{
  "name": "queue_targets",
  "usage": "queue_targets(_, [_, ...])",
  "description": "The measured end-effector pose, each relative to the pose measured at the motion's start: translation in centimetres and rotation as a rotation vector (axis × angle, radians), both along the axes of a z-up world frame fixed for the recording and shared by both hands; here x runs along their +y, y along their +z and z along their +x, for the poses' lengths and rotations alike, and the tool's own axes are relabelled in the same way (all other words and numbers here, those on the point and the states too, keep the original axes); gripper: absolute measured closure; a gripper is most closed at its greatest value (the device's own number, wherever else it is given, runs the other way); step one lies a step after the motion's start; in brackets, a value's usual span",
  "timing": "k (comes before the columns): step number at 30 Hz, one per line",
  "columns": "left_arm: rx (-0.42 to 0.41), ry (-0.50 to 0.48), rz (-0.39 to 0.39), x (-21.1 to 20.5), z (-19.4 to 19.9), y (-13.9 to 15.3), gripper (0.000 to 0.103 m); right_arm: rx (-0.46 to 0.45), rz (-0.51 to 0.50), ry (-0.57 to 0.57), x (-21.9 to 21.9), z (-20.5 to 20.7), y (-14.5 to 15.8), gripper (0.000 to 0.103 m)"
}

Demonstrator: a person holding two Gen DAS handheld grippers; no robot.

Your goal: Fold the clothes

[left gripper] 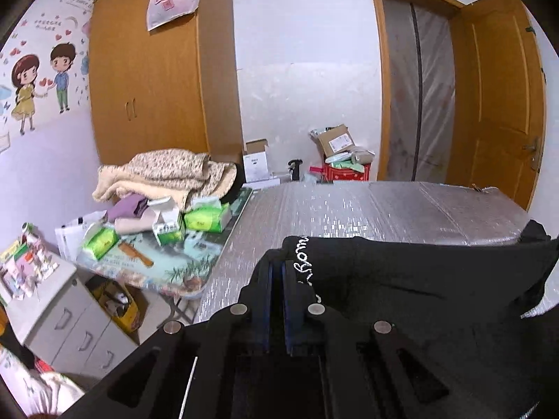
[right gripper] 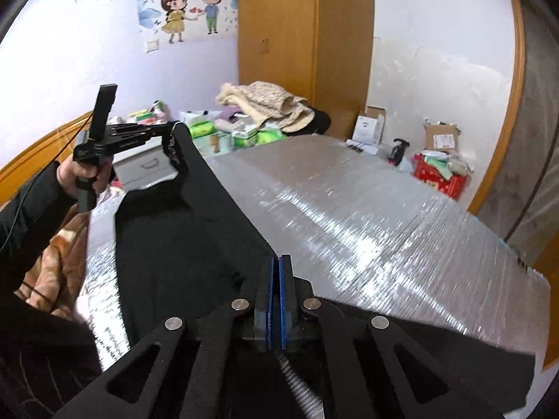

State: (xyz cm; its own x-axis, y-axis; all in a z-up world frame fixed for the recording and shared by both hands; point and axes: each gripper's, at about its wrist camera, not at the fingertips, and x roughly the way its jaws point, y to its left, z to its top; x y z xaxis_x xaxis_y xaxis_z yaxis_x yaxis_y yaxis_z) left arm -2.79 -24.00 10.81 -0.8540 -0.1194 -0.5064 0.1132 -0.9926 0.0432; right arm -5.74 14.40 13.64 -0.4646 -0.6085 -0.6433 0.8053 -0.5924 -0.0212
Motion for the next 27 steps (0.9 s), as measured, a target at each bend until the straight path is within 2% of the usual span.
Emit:
queue_targets(6, [-0.090,0.018,0.040,0.5,1.8,-3.6,0.097,-0.079,0.023,0.003,-0.4,2.1,-2.4,0.098])
queue_targets(8, [-0.116,0.019,0.051,0.8,2.2,-4.6,0.097,-0.065,0.015,0.002,-0.2,3.0,-2.2,0.095])
queue_targets(10, [-0.128,0.020,0.046,1.1,2.8,-5.5,0.097,-0.045,-0.006,-0.002,0.3,4.3,-1.4,0.084])
queue_targets(12, [-0.136,0.017,0.043,1.5,3.4,-6.2,0.097,-0.025,-0.020,-0.003,0.9,5.4,-0.6,0.082])
queue_targets(15, [-0.132,0.024,0.056,1.6,4.1,-6.7,0.097,-0.004,-0.027,-0.003,1.5,6.9,0.2,0.079])
queue_targets(19, [-0.123,0.045,0.110,0.9,5.6,-7.4,0.097,-0.015,-0.015,-0.006,1.8,7.5,-0.7,0.078])
queue_targets(27, [-0.070,0.179,0.260,-2.0,9.5,-7.6,0.090,-0.133,0.008,-0.045,1.1,5.7,-6.2,0.078])
